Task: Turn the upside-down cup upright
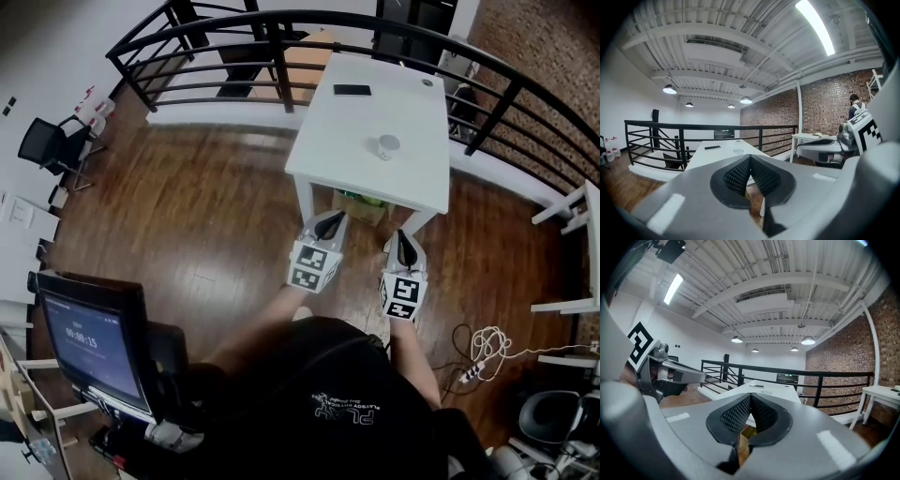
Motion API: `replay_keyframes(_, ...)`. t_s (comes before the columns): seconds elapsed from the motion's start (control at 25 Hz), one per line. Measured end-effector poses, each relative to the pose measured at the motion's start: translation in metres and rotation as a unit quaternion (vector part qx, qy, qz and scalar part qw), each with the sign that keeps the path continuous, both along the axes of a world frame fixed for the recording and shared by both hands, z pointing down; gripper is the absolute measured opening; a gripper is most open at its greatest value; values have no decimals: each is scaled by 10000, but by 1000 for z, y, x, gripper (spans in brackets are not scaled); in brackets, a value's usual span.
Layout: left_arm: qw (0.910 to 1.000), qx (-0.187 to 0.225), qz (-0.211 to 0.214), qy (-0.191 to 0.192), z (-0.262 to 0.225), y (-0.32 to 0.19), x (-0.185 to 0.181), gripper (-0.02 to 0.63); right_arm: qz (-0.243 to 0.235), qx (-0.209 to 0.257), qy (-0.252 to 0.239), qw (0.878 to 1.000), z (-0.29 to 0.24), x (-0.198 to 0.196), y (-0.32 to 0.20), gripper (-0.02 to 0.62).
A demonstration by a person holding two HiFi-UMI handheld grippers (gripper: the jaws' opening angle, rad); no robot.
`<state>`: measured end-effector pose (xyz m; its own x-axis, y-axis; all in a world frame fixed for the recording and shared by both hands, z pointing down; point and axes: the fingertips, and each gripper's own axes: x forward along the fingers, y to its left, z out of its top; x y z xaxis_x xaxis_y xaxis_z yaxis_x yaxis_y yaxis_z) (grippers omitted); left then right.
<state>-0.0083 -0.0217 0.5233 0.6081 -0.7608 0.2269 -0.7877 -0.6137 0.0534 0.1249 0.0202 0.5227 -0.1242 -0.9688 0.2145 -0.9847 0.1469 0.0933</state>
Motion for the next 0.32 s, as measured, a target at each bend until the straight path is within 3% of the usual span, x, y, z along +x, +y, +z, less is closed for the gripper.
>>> replay_keyframes(0.32,10000,-25,20,-4,1,-1,2,-3,9,59,11,10000,-2,1,-2,14)
